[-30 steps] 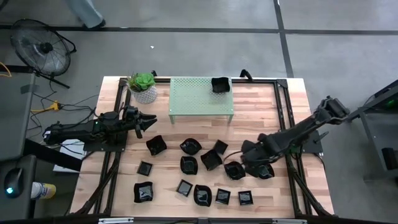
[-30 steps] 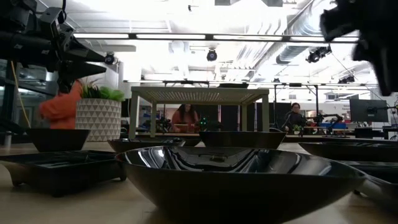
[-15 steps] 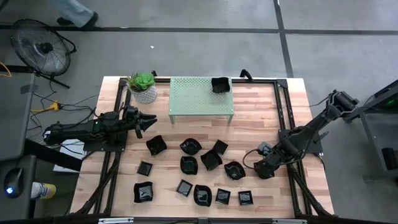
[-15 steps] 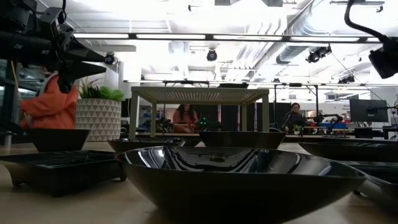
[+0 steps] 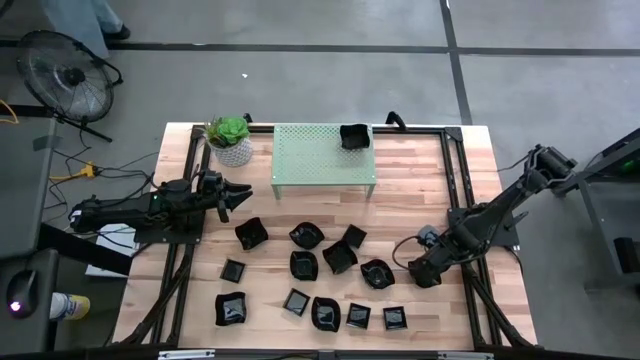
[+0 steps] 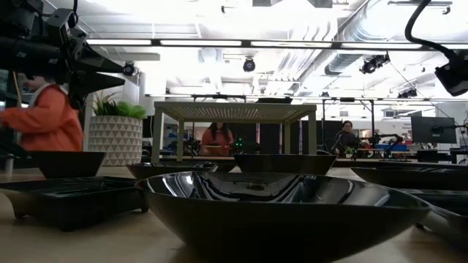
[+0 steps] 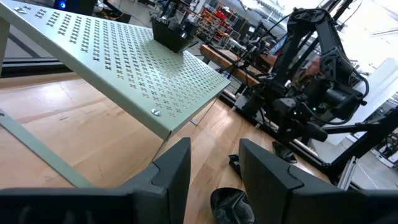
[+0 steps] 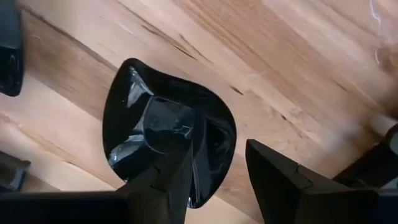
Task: Pick & Place Mini shaped plates
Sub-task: Put the leaf shaped plate on the shelf
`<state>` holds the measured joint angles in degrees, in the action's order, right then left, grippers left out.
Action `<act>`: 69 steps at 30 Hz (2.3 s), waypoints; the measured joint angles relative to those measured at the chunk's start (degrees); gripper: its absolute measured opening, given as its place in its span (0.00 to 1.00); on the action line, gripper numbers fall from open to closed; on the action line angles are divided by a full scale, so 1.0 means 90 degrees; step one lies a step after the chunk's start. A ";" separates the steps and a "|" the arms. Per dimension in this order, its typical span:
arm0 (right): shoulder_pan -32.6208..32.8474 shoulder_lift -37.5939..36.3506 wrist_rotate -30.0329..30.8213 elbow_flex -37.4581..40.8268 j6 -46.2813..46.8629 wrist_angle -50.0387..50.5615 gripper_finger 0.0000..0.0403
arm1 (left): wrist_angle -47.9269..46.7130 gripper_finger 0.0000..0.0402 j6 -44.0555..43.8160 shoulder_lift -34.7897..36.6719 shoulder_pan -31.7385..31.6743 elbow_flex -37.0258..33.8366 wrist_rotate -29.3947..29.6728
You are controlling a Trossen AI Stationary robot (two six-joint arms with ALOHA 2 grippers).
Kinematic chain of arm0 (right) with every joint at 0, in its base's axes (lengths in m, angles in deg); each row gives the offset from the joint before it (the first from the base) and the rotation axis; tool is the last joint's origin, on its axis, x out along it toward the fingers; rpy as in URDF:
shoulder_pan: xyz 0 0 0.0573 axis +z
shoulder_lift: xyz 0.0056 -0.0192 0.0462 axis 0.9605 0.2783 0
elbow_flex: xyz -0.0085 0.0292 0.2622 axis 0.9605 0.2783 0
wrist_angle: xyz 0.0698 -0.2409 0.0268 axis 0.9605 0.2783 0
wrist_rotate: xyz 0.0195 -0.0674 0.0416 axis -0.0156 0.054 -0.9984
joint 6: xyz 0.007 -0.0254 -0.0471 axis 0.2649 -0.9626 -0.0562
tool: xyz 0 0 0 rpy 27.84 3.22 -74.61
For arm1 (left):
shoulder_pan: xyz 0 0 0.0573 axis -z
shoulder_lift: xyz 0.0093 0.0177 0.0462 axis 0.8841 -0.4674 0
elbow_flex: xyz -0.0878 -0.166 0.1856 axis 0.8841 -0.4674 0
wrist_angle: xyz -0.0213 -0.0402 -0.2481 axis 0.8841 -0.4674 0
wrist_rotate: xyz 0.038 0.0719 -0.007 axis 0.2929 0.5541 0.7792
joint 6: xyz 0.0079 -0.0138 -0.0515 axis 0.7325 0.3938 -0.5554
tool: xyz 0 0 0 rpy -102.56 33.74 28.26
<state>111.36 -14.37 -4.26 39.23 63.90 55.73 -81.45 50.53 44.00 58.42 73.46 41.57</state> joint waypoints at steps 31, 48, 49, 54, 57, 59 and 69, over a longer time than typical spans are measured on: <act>-0.0002 0.0841 -0.0284 -0.0007 -0.0081 -0.0326 0.06 | 0.0000 0.33 0.0000 0.0000 -0.0001 0.0001 0.0000; -0.0002 0.0245 -0.0254 -0.0459 -0.0083 0.0583 0.00 | 0.0000 0.33 -0.0001 0.0000 0.0001 0.0000 0.0000; -0.0002 0.0149 -0.0195 -0.0565 -0.0084 0.0771 0.00 | 0.0000 0.33 -0.0001 0.0000 0.0001 0.0000 0.0000; -0.0002 -0.0244 0.0157 -0.1185 -0.0083 0.1554 0.00 | 0.0000 0.33 0.0001 0.0000 0.0000 0.0001 0.0000; -0.0002 -0.0343 0.0409 -0.1612 -0.0084 0.2056 0.00 | 0.0000 0.33 0.0001 0.0002 0.0000 0.0002 0.0000; -0.0002 -0.0348 0.0563 -0.1942 -0.0085 0.2415 0.00 | 0.0000 0.33 0.0000 0.0000 -0.0001 0.0000 0.0000; -0.0231 -0.0347 0.1266 -0.3219 -0.0375 0.3272 0.00 | 0.0000 0.33 0.0000 0.0000 0.0000 0.0000 0.0000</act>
<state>109.27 -17.49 7.13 10.26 60.53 85.18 -81.45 50.53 44.00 58.42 73.46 41.57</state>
